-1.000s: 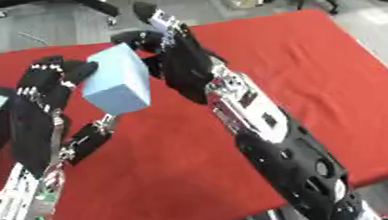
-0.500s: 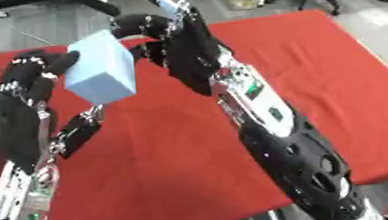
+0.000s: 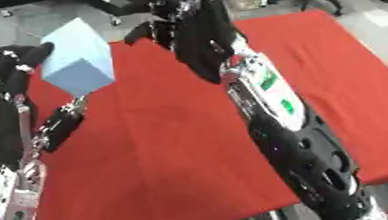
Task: Pick up the objects with one hand, pass them to the other hand, and then place them into the box on the other side of the table.
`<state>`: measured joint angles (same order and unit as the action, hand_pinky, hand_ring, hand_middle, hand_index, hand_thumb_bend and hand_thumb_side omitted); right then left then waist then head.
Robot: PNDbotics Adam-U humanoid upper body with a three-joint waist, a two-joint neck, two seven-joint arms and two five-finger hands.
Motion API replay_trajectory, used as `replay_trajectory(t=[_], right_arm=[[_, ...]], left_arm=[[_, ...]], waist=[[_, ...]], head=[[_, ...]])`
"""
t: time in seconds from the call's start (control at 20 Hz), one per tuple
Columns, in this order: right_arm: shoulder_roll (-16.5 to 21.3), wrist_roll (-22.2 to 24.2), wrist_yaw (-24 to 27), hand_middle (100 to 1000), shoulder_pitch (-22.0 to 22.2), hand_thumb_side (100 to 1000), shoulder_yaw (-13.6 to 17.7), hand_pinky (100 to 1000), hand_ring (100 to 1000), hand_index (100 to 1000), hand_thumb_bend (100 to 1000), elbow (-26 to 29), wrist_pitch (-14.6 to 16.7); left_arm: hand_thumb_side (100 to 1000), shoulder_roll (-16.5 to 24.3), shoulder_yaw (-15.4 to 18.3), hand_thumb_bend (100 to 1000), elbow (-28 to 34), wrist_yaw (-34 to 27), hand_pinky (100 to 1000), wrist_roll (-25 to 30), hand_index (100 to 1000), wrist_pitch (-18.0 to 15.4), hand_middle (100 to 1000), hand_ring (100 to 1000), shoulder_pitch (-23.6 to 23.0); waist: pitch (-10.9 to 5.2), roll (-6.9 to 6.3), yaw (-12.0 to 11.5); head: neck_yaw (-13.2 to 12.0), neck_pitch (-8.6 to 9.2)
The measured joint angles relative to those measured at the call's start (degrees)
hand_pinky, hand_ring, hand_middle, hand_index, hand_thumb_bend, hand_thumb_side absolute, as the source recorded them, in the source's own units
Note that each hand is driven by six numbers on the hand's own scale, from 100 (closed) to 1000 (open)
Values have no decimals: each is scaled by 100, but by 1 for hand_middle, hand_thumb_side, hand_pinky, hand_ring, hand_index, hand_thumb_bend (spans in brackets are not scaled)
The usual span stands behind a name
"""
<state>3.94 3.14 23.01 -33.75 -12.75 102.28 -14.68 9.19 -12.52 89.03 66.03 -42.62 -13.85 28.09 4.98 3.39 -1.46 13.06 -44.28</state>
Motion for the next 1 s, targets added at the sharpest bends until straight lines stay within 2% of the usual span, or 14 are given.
replay_trajectory(t=[0.25, 0.5, 0.65, 1.0], right_arm=[[3, -77, 32, 769, 52, 1000, 72, 1000, 631, 826, 356, 108, 17], [58, -272, 66, 765, 216, 1000, 278, 1000, 626, 824, 343, 261, 56], [103, -311, 64, 763, 331, 1000, 324, 1000, 621, 822, 333, 262, 37], [153, -299, -36, 760, 497, 1000, 357, 1000, 617, 821, 322, 229, 11]], left_arm=[[138, 70, 100, 100, 3, -57, 699, -56, 675, 99, 553, 582, -58], [125, 437, 646, 100, 2, -221, 701, -229, 676, 457, 553, 582, -160], [100, 672, 957, 100, 22, -274, 704, -226, 676, 725, 551, 581, -253], [100, 1270, 1459, 100, -188, -405, 708, 101, 674, 1382, 538, 572, -565]], waist=[[-8, -4, -20], [-20, -60, -5], [-20, -124, 19], [-20, -293, 81]], head=[[-48, 0], [-376, 0], [-792, 0], [-2020, 0]])
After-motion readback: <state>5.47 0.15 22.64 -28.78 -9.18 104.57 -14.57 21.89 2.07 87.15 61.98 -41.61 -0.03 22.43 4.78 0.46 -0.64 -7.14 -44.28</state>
